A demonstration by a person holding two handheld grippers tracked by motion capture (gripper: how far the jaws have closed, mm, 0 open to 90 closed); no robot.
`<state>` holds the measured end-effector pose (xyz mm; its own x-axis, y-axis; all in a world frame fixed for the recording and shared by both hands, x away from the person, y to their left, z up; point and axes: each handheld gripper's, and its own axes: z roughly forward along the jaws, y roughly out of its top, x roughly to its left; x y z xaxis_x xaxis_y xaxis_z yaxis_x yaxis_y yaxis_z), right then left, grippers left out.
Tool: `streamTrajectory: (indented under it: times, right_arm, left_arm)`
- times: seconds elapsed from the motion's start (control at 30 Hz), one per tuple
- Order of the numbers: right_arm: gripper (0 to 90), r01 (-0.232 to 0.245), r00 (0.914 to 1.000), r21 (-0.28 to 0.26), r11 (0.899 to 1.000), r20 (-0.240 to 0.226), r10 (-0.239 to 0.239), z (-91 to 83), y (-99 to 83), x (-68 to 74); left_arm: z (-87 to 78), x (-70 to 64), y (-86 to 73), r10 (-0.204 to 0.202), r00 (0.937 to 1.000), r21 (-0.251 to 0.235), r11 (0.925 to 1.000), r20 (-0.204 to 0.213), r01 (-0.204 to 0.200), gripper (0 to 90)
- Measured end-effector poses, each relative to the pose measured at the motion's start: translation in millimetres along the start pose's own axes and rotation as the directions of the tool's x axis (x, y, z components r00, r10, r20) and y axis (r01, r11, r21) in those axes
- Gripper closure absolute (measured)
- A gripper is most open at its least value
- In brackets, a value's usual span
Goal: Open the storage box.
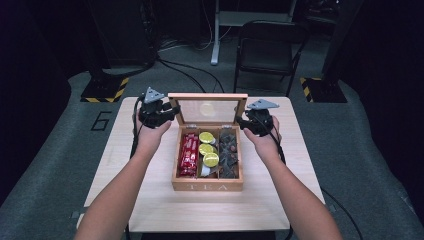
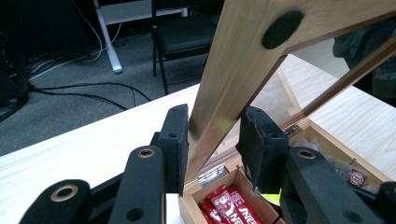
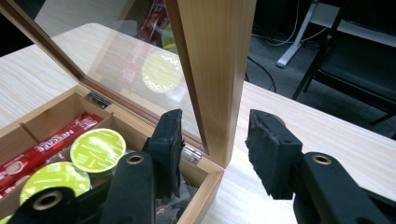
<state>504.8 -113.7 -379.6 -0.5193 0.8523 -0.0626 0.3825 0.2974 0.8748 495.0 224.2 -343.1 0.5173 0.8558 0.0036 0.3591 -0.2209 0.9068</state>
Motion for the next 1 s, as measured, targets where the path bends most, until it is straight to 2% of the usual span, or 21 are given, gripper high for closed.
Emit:
streamTrajectory:
  times: [0.27, 0.33, 0.5, 0.67, 0.73, 0.8, 1.0]
  right_arm:
    - [54.6, 0.001, 1.0, 0.016, 1.0, 0.0, -0.001, 10.1, -5.4, -1.9]
    - [54.6, -0.011, 0.9999, 0.023, 1.0, 0.0, 0.011, 13.1, -6.8, -1.2]
    - [54.7, -0.018, 0.9998, 0.039, 0.999, 0.014, 0.017, 22.7, -10.0, -1.7]
    - [55.9, -0.005, 0.9996, 0.047, 0.999, 0.03, 0.004, 28.9, -11.6, -2.6]
    - [56.2, -0.016, 0.9993, 0.051, 0.999, 0.034, 0.014, 29.8, -12.0, -1.8]
    - [57.1, -0.005, 0.9994, 0.051, 0.999, 0.036, 0.003, 32.2, -12.1, -2.1]
    - [59.7, -0.023, 0.9988, 0.058, 0.998, 0.044, 0.021, 37.9, -11.3, -0.3]
  left_arm:
    - [3.2, 1.3, 2.4, -0.008, 0.9999, -0.001, 1.0, -0.009, 0.008, 63.3]
    - [3.7, 1.6, 2.7, -0.008, 0.9999, -0.002, 1.0, -0.01, 0.008, 63.3]
    - [4.5, 2.2, 3.8, -0.01, 0.9999, 0.001, 0.9999, -0.012, 0.01, 63.4]
    - [5.2, 2.9, 3.9, -0.012, 0.9999, -0.002, 0.9999, -0.01, 0.012, 63.4]
    - [5.5, 3.0, 4.0, -0.013, 0.9999, -0.003, 0.9999, -0.009, 0.013, 63.4]
    - [6.0, 3.5, 4.2, -0.014, 0.9999, -0.005, 0.9999, -0.009, 0.014, 63.4]
    - [6.8, 4.2, 4.2, -0.022, 0.9997, -0.008, 0.9997, -0.006, 0.022, 63.4]
